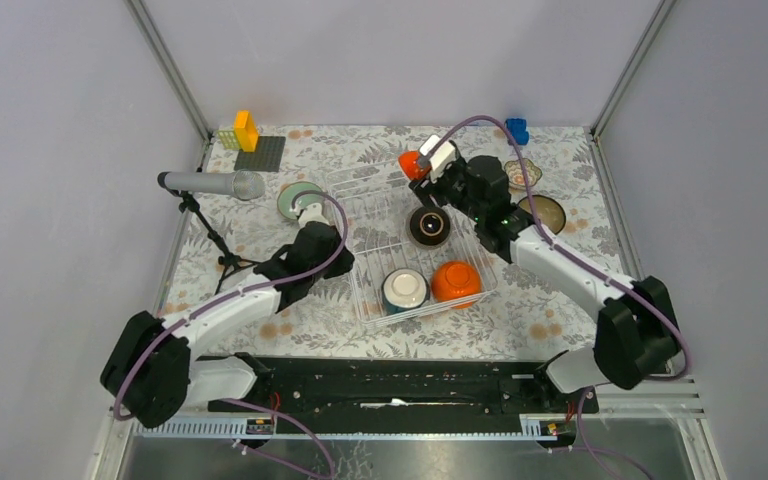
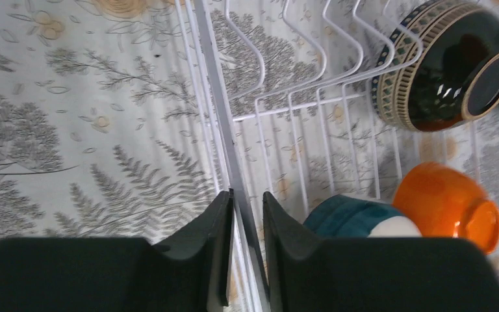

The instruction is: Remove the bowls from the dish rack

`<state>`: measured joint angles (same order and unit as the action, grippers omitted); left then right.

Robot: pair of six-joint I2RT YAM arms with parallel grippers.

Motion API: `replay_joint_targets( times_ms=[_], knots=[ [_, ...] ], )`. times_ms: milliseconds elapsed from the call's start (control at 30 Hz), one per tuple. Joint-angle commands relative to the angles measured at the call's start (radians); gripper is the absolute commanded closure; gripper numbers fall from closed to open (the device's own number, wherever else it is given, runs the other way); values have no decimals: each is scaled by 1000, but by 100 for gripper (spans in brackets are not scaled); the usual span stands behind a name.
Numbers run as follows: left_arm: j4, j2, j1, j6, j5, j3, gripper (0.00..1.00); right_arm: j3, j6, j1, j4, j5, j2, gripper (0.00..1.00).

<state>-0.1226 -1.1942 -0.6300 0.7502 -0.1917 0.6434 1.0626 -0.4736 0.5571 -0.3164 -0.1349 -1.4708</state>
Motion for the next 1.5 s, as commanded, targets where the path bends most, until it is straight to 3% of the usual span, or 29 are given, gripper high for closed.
replay_joint_targets(
  times_ms=[0,67,100,633,700,767,867,1000,1267,1467],
  knots=[
    [113,-81,-4,41,-29,45,85,-37,208,-5,-78,61,155,90],
    [119,-124,-4,65,-54,71,98,-54,257,-9,-58,93,197,89],
    [139,-147,-4,77,-62,85,100,-56,283,-11,-42,103,215,90],
    [234,-545,-3,150,-150,430,100,-134,643,-24,120,37,410,96],
    [223,-562,-4,121,-148,464,93,-145,693,-25,126,51,421,96],
    [200,-559,-4,89,-146,479,77,-149,723,-27,134,42,428,96],
    [195,-499,-4,60,-152,445,60,-145,779,-34,156,51,426,96],
    [189,-380,-4,28,-147,362,47,-135,845,-55,180,64,390,98],
    [189,-179,-3,-49,44,267,38,-80,1023,-133,158,-86,234,100],
    [221,-146,-2,-72,234,281,30,-106,1101,-147,57,-195,217,100]
  ],
)
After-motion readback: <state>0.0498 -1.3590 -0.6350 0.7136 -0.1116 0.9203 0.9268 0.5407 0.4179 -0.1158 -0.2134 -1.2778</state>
